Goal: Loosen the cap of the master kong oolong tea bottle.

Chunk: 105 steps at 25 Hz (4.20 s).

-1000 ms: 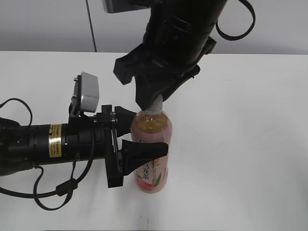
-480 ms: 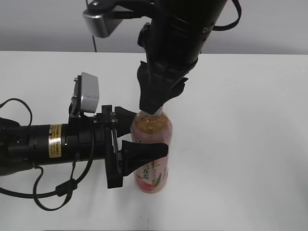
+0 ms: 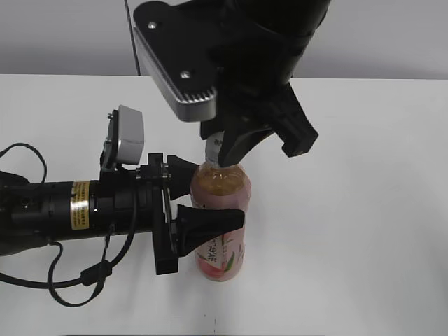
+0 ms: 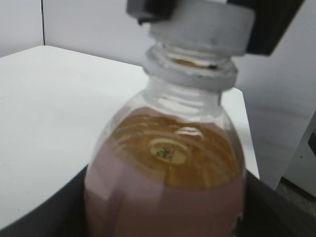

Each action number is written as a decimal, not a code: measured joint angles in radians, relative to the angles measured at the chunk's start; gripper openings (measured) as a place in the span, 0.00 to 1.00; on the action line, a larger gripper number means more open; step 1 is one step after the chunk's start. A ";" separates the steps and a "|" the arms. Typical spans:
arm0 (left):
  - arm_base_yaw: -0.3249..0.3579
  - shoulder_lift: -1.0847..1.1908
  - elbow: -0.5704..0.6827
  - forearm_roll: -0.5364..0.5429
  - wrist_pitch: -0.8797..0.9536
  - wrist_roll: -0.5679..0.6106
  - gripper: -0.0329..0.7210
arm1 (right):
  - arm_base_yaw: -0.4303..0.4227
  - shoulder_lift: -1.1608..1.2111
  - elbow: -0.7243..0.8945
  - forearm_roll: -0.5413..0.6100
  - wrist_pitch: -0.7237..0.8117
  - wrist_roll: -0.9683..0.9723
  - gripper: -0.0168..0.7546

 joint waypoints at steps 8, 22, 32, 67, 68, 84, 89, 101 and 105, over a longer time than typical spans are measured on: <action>0.000 0.000 0.000 0.000 0.000 0.001 0.66 | 0.000 -0.001 0.000 0.004 0.001 -0.431 0.38; 0.000 0.000 0.000 0.000 -0.003 -0.005 0.66 | -0.001 0.003 -0.030 0.010 0.020 -0.727 0.37; -0.001 0.000 0.000 0.010 -0.002 -0.005 0.66 | 0.000 0.004 -0.065 0.038 0.000 -0.711 0.37; -0.001 -0.002 0.000 0.025 -0.003 -0.005 0.66 | -0.542 0.245 -0.031 -0.109 -0.001 0.922 0.37; -0.001 -0.002 0.000 0.025 -0.003 -0.005 0.66 | -0.542 0.257 -0.005 -0.109 -0.002 0.951 0.37; -0.001 -0.002 0.000 0.025 -0.003 -0.005 0.66 | -0.542 0.278 0.261 -0.112 -0.228 1.101 0.48; -0.001 -0.002 0.000 0.025 -0.003 -0.005 0.66 | -0.542 0.278 0.261 -0.112 -0.240 1.139 0.77; -0.001 -0.002 0.000 0.023 -0.002 -0.005 0.66 | -0.542 0.135 0.261 -0.139 -0.041 1.229 0.65; -0.001 -0.002 0.000 0.022 -0.002 -0.005 0.66 | -0.542 -0.024 0.272 -0.141 -0.007 1.233 0.65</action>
